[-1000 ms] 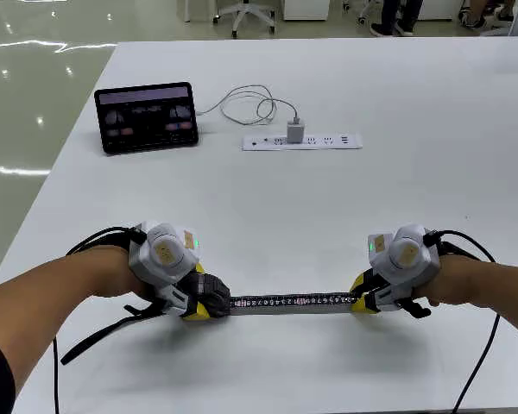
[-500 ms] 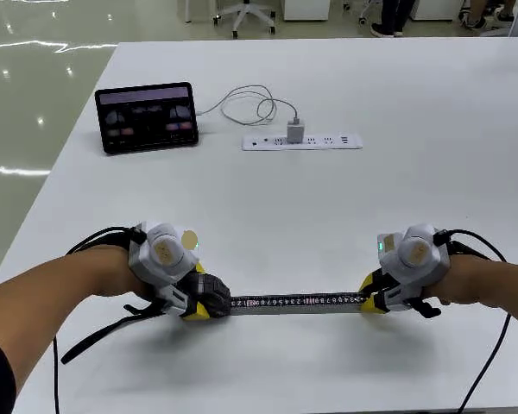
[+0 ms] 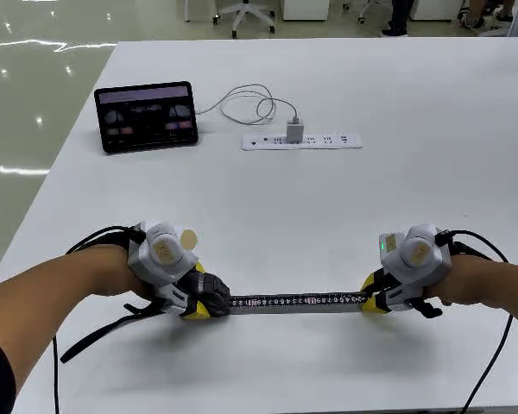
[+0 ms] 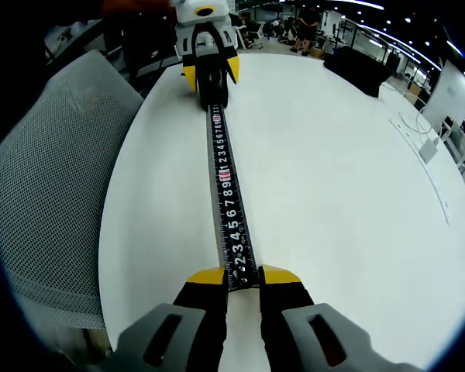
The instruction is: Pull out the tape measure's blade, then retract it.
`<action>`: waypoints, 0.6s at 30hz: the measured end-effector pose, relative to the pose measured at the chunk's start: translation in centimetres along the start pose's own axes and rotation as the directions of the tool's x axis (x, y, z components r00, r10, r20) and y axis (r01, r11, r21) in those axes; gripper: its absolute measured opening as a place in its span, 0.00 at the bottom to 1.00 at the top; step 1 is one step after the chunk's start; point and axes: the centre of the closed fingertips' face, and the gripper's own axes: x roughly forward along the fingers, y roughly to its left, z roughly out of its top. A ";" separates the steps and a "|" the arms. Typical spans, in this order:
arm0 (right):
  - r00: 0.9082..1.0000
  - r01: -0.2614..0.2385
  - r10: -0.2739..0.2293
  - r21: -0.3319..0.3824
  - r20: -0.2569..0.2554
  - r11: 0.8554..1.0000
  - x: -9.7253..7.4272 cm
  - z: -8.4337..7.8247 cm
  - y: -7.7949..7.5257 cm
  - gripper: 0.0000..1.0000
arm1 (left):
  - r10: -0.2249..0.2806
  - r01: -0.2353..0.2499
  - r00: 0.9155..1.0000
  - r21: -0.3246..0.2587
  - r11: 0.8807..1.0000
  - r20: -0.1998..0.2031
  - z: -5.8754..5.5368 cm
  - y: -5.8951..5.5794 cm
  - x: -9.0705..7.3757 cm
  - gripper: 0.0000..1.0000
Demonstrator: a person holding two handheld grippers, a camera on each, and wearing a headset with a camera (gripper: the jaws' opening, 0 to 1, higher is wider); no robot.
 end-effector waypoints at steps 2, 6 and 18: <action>1.000 0.001 -0.001 0.001 0.000 1.000 0.0 0.0 0.0 0.11 | 0.000 0.000 1.000 -0.001 1.000 0.001 0.0 0.0 0.0 0.35; 1.000 -0.001 0.001 0.001 -0.002 1.000 0.0 0.0 0.0 0.11 | 0.001 -0.001 1.000 -0.001 1.000 0.003 0.0 0.0 0.0 0.35; 1.000 -0.007 0.007 0.004 -0.006 1.000 0.1 0.0 0.0 0.11 | 0.005 -0.005 1.000 -0.004 1.000 0.014 0.0 0.0 -0.1 0.35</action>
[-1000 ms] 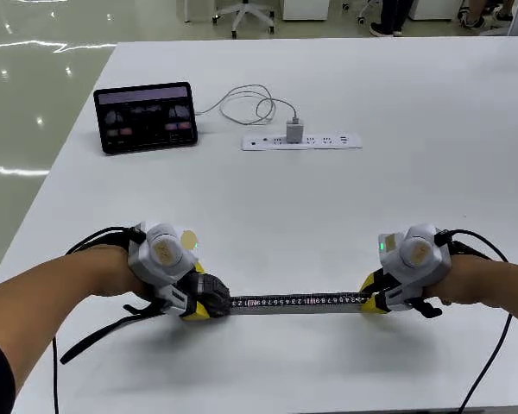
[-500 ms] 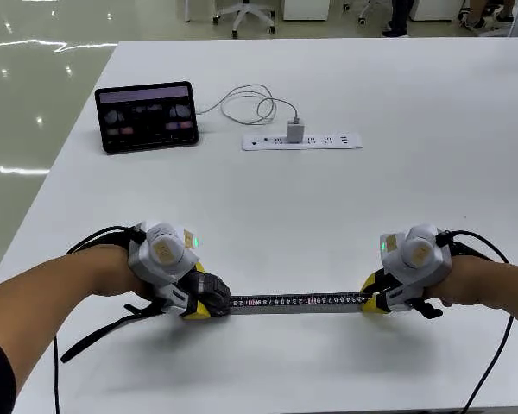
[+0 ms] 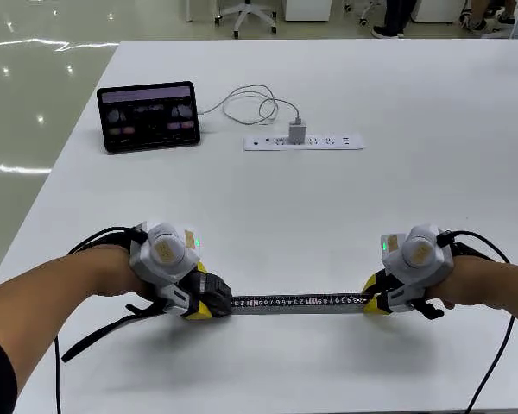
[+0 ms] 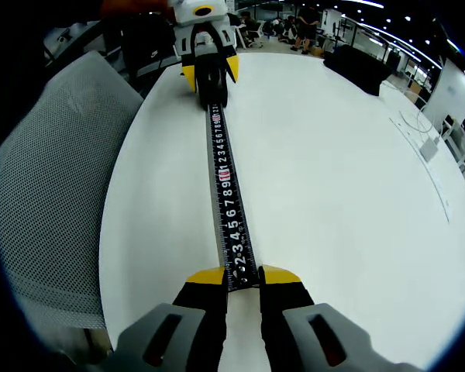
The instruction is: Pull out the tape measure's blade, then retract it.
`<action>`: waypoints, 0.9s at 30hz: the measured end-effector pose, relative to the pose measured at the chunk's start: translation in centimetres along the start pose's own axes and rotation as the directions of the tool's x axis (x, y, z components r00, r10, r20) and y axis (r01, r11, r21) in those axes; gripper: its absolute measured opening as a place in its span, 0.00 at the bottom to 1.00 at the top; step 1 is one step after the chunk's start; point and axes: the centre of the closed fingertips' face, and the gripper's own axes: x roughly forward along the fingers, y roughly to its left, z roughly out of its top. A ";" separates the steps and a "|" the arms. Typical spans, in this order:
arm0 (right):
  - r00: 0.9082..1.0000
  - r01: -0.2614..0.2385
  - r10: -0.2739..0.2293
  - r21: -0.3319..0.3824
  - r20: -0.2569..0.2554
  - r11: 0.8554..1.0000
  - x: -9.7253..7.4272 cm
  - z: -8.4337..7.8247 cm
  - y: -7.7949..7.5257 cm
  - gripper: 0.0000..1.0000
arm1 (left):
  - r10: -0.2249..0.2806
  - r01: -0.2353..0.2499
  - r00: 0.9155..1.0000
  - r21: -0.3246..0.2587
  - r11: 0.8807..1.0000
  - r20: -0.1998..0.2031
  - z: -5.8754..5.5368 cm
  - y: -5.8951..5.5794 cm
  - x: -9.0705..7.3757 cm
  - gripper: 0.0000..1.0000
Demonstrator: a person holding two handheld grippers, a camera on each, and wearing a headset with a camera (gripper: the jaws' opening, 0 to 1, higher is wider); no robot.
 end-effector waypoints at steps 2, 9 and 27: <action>1.000 -0.001 0.001 0.002 0.000 1.000 0.0 0.0 0.0 0.11 | 0.000 0.000 1.000 -0.001 1.000 0.003 0.0 0.0 0.0 0.35; 1.000 -0.006 0.006 0.012 0.011 1.000 0.0 0.0 0.0 0.11 | 0.003 -0.003 1.000 -0.006 1.000 0.009 0.1 0.1 0.1 0.35; 1.000 -0.019 0.019 -0.026 -0.026 0.999 0.1 0.1 -0.1 0.12 | 0.018 -0.018 1.000 -0.010 1.000 0.010 0.3 0.3 0.1 0.36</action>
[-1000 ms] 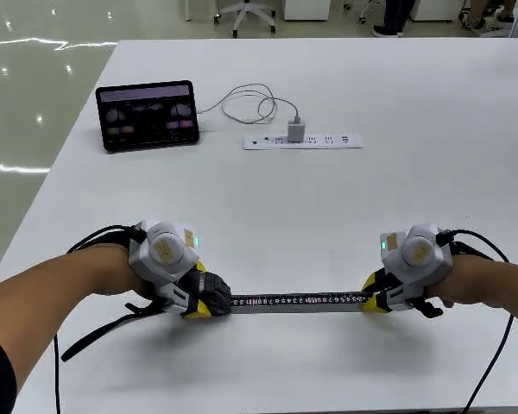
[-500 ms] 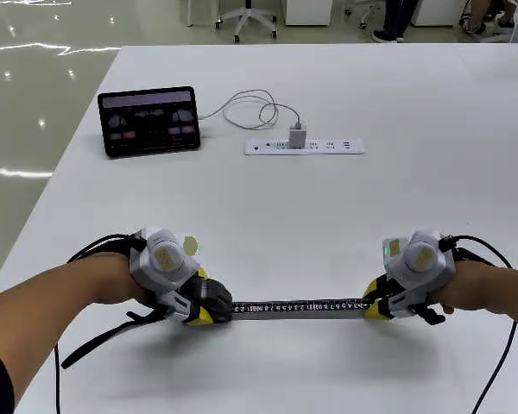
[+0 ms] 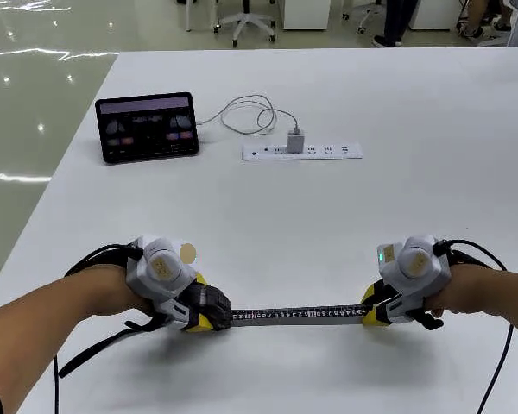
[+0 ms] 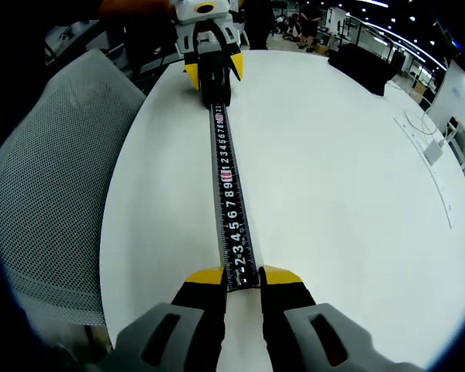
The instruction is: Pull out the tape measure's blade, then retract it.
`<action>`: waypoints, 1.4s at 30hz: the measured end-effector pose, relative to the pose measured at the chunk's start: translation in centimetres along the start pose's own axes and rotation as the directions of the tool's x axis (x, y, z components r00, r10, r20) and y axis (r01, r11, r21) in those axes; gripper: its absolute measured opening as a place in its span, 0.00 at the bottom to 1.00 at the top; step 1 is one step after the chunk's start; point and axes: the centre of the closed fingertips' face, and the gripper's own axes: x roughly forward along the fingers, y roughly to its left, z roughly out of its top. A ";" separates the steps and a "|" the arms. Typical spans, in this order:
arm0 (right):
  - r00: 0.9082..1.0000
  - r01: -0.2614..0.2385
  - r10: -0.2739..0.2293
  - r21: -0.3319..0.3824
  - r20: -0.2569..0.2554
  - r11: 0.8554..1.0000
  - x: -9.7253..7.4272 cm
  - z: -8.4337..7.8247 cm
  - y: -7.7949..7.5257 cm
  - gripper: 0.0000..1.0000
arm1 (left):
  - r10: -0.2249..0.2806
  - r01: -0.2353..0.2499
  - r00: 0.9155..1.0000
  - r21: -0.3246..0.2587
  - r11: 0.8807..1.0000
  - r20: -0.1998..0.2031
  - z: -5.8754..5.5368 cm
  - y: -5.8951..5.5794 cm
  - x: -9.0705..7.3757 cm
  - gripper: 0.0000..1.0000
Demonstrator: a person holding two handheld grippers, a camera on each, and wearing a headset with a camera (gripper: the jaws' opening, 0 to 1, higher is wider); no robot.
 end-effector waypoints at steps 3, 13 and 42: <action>1.000 -0.001 0.001 -0.022 -0.014 1.000 0.0 0.0 0.0 0.13 | -0.008 0.008 1.000 -0.018 1.000 -0.006 -0.1 0.1 -0.1 0.37; 0.999 0.006 -0.007 -0.008 -0.039 1.000 -0.5 -0.9 -0.2 0.18 | 0.031 -0.032 0.999 -0.060 0.998 -0.027 -0.7 1.2 -0.8 0.53; 1.000 0.022 -0.022 0.054 0.001 0.998 -1.3 -0.5 0.3 0.37 | 0.113 -0.098 0.993 -0.272 0.957 0.039 -0.9 2.1 -2.1 1.00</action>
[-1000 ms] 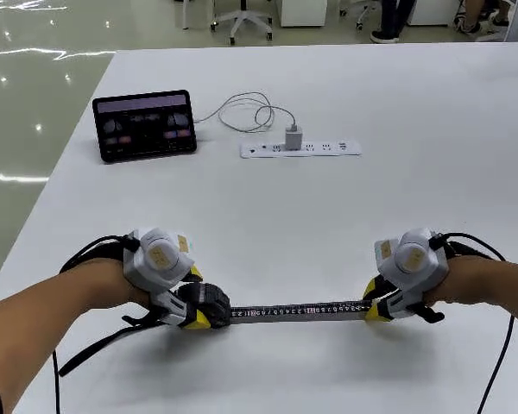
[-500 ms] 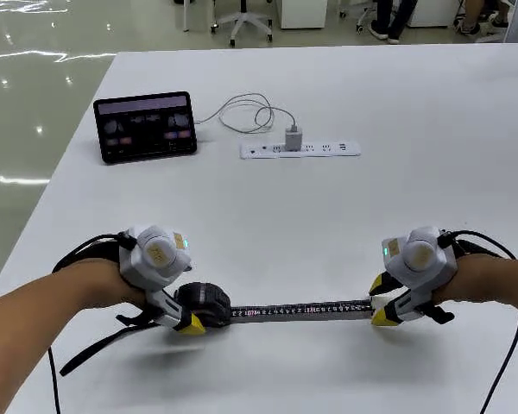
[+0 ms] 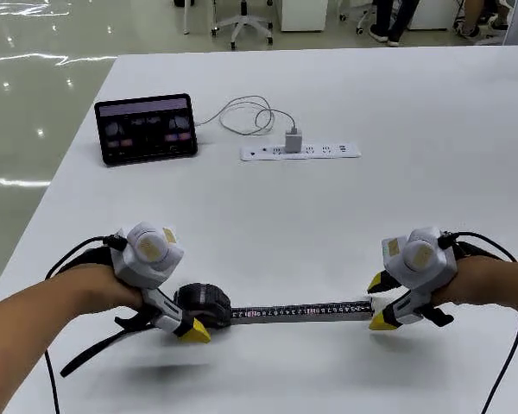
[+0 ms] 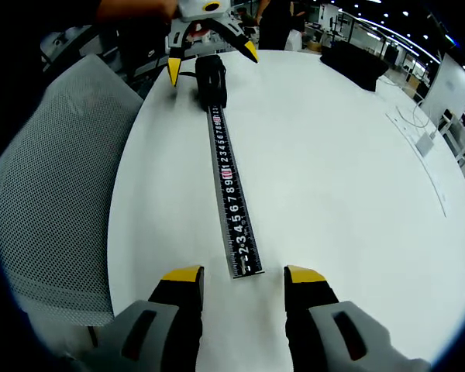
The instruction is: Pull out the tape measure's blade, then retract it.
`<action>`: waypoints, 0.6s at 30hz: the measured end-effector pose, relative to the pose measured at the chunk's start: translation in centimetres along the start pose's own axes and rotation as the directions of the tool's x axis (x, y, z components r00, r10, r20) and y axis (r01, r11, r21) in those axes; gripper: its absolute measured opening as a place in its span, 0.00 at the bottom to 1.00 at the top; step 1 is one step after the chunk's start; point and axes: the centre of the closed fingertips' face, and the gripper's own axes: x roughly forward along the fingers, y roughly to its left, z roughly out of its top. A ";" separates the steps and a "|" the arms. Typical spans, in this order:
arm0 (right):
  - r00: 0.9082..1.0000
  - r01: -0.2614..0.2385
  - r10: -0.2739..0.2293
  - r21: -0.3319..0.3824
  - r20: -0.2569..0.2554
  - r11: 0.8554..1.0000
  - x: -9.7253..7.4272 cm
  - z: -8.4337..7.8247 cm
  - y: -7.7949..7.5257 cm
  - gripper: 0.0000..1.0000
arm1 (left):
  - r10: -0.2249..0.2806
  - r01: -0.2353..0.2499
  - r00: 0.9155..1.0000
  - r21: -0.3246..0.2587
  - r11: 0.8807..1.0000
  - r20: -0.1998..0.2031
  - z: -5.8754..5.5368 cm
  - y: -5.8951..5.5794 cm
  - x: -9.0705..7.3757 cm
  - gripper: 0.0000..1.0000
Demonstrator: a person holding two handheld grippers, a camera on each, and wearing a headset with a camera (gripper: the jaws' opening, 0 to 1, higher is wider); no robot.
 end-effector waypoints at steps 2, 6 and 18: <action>1.000 0.010 -0.010 0.018 0.013 1.000 0.0 0.1 -0.1 0.39 | 0.012 -0.012 1.000 0.000 1.000 0.006 -0.2 0.2 0.0 1.00; 0.997 0.053 -0.056 0.057 0.054 0.997 -0.2 0.4 -0.3 0.42 | 0.042 -0.040 0.998 -0.056 0.998 0.035 -0.2 0.6 -0.3 1.00; 0.981 0.118 -0.144 0.193 0.129 0.974 -1.1 -0.1 -0.1 0.51 | 0.139 -0.105 0.981 -0.225 0.969 0.138 -0.4 1.6 -1.4 1.00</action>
